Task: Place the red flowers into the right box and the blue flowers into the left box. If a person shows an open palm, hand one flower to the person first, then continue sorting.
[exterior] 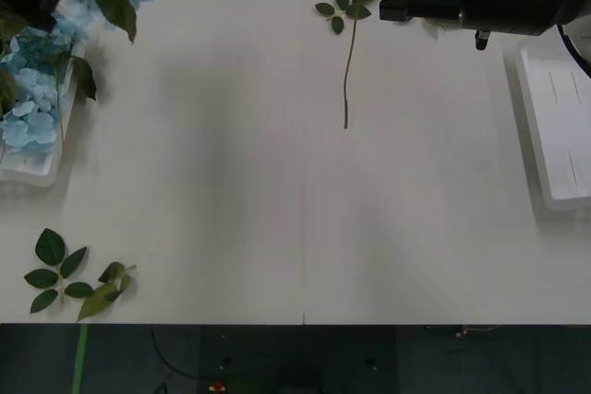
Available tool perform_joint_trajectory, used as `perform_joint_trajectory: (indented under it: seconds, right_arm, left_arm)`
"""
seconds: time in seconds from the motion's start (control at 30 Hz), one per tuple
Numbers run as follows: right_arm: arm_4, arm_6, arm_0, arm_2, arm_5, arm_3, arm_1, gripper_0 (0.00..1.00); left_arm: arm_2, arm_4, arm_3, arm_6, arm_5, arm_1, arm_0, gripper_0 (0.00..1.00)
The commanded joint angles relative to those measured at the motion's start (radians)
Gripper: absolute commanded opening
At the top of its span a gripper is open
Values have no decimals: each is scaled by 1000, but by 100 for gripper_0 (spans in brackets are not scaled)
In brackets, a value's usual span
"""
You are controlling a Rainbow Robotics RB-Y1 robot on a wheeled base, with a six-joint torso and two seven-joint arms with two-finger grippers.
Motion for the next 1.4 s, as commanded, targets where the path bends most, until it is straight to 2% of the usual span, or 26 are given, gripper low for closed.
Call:
perform_joint_trajectory:
  seconds: [0.03,0.17,0.27,0.43,0.53,0.73,1.0,1.1,1.13,1.17,1.2,1.3,1.4]
  right_arm:
    - [5,-27,-6,2,-8,-32,20,0]
    - [5,-27,-6,2,-8,-32,20,0]
    - [5,-27,-6,2,-8,-32,20,0]
    - [5,-27,-6,2,-8,-32,20,0]
    - [5,-27,-6,2,-8,-32,20,0]
    - [5,-27,-6,2,-8,-32,20,0]
    - [5,-27,-6,2,-8,-32,20,0]
    - [5,-27,-6,2,-8,-32,20,0]
    - [5,-27,-6,2,-8,-32,20,0]
    - [5,-27,-6,2,-8,-32,20,0]
    - [5,-27,-6,2,-8,-32,20,0]
    - [5,-27,-6,2,-8,-32,20,0]
    - [5,-27,-6,2,-8,-32,20,0]
  left_arm:
    - [256,-138,-124,-98,53,111,147,0]
    - [437,-229,-153,-167,46,111,274,0]
    - [542,-250,-156,-216,-55,111,399,0]
    - [632,-278,-156,-280,-341,110,627,0]
    - [632,-281,-156,-283,-467,110,706,0]
    - [620,-420,-124,-256,-511,64,727,0]
    - [575,-429,-36,-248,-632,24,725,1]
    - [537,-452,-36,-237,-657,24,725,21]
    - [532,-456,-36,-236,-658,24,725,25]
    - [529,-457,-36,-233,-664,24,725,35]
    - [528,-457,-38,-231,-666,24,725,52]
    - [529,-456,-41,-231,-669,24,725,80]
    - [528,-448,-49,-230,-671,24,725,90]
